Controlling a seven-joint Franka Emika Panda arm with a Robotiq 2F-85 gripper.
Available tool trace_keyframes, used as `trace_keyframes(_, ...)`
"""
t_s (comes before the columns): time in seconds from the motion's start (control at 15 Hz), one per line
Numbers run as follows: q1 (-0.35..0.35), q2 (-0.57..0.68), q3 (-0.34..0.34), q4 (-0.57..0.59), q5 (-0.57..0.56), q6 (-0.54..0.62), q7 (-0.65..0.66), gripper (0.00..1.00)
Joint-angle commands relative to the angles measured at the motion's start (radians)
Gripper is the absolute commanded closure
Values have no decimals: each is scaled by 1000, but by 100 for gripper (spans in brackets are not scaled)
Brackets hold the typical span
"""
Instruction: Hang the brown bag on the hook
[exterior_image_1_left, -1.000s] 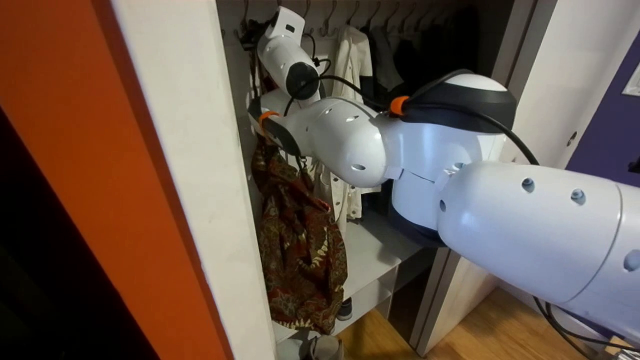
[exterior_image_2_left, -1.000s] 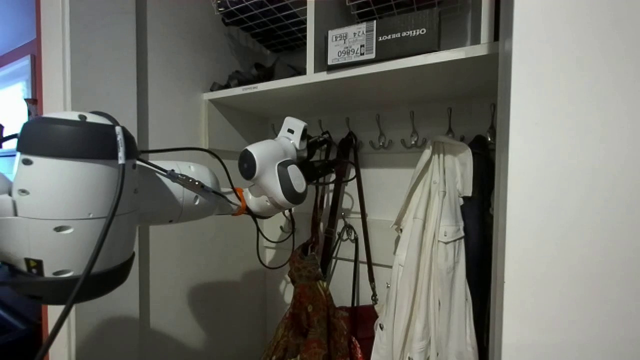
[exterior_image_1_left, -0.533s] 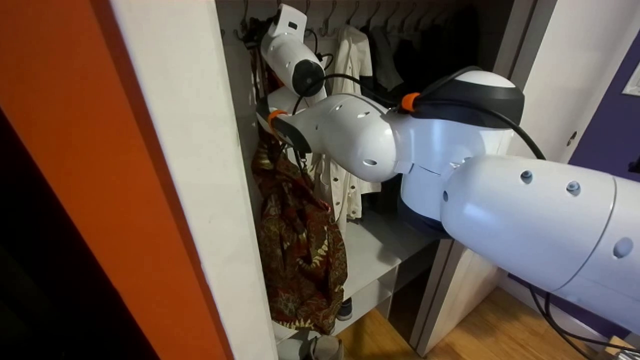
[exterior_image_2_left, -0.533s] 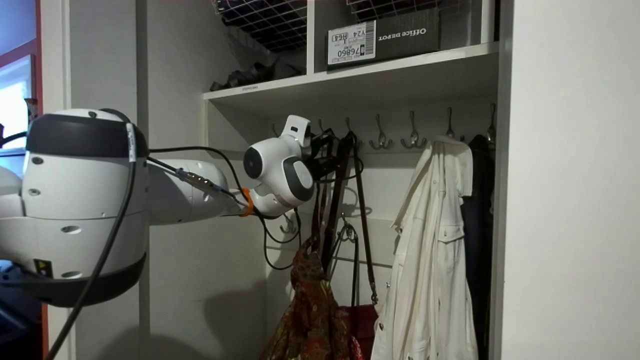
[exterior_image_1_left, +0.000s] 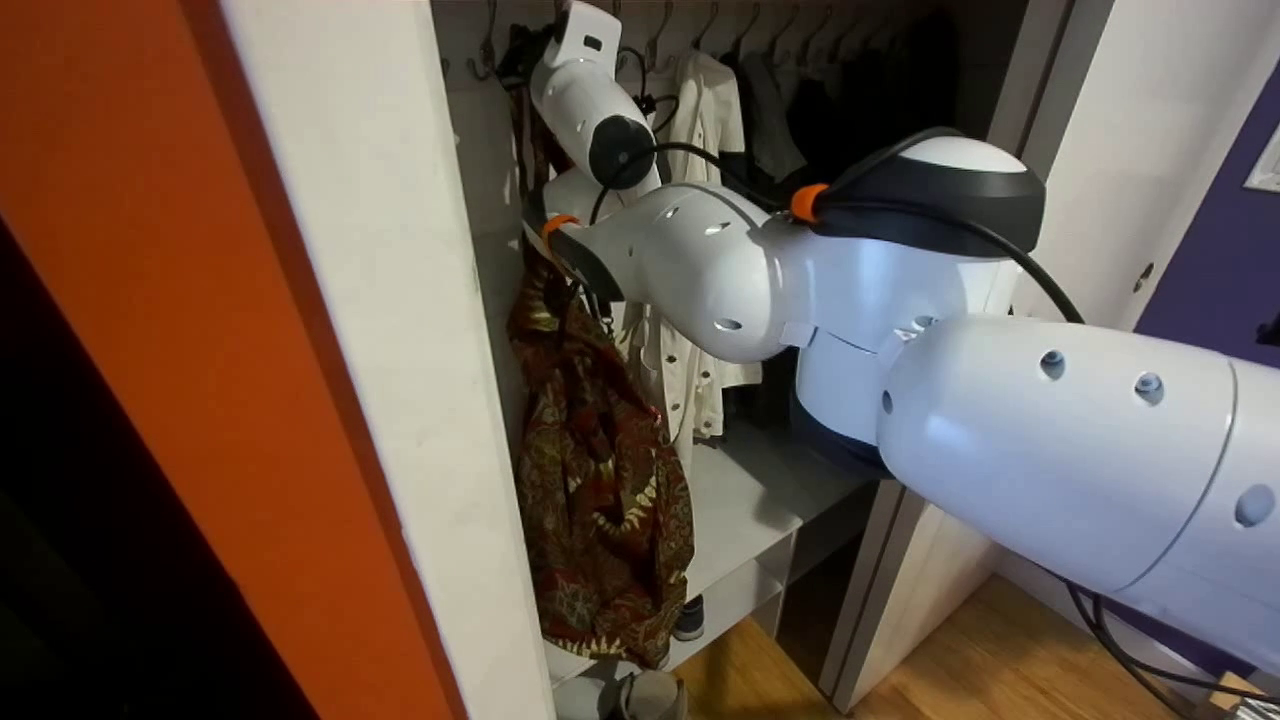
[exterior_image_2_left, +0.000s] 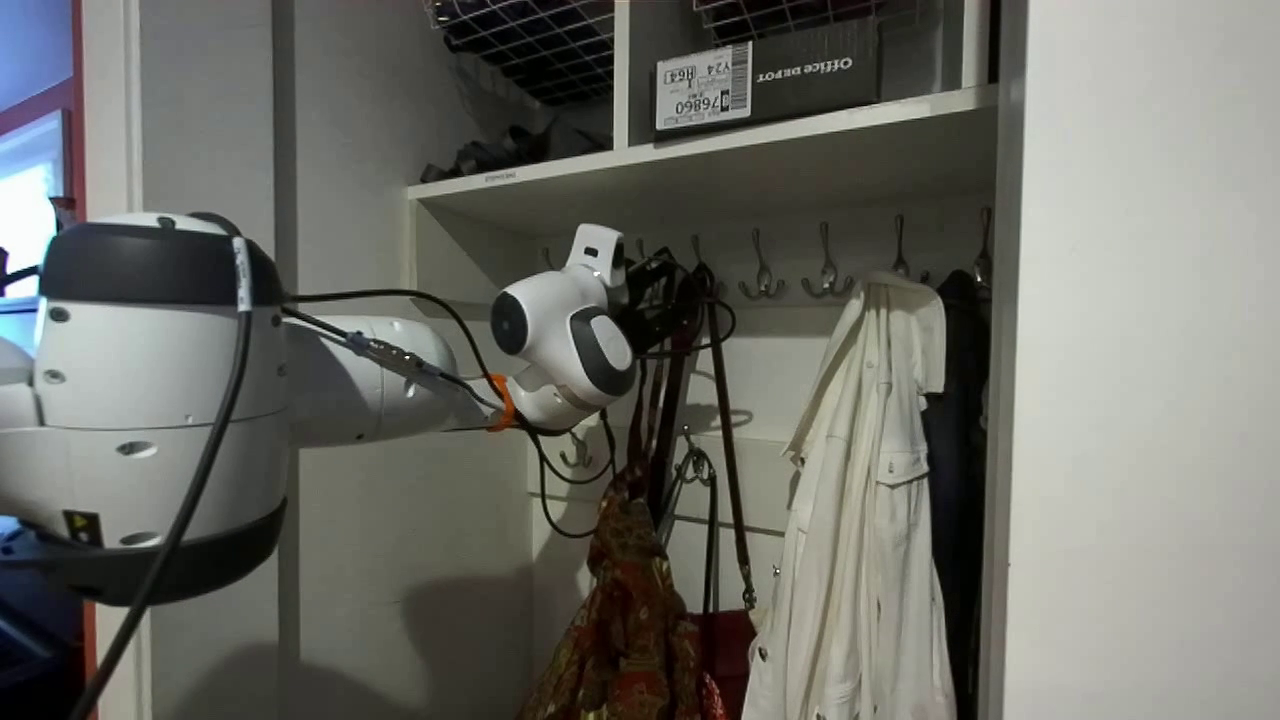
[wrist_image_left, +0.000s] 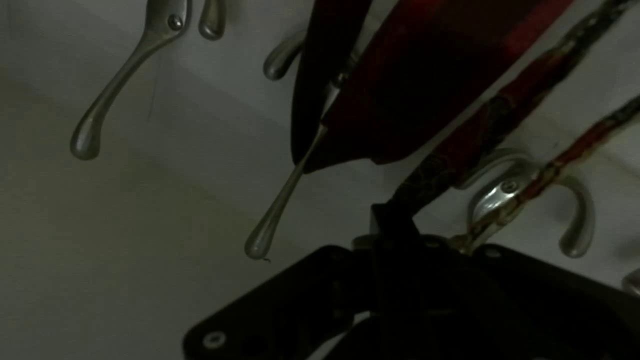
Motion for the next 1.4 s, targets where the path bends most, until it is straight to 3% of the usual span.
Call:
trace_keyframes(0.0, -10, 0, 2, 9, -15, 38, 24, 100)
trace_keyframes(0.27, -5, 0, 13, -11, -7, 32, 14, 100)
trace_keyframes(0.4, 66, -1, -17, -87, 37, -99, -3, 100)
trace_keyframes(0.8, 158, -61, -20, -118, 28, -367, 72, 100)
trace_keyframes(1.0, 188, -64, -62, -161, 14, -441, 125, 100)
trace_keyframes(1.33, 187, -65, -93, -136, 2, -561, 175, 98)
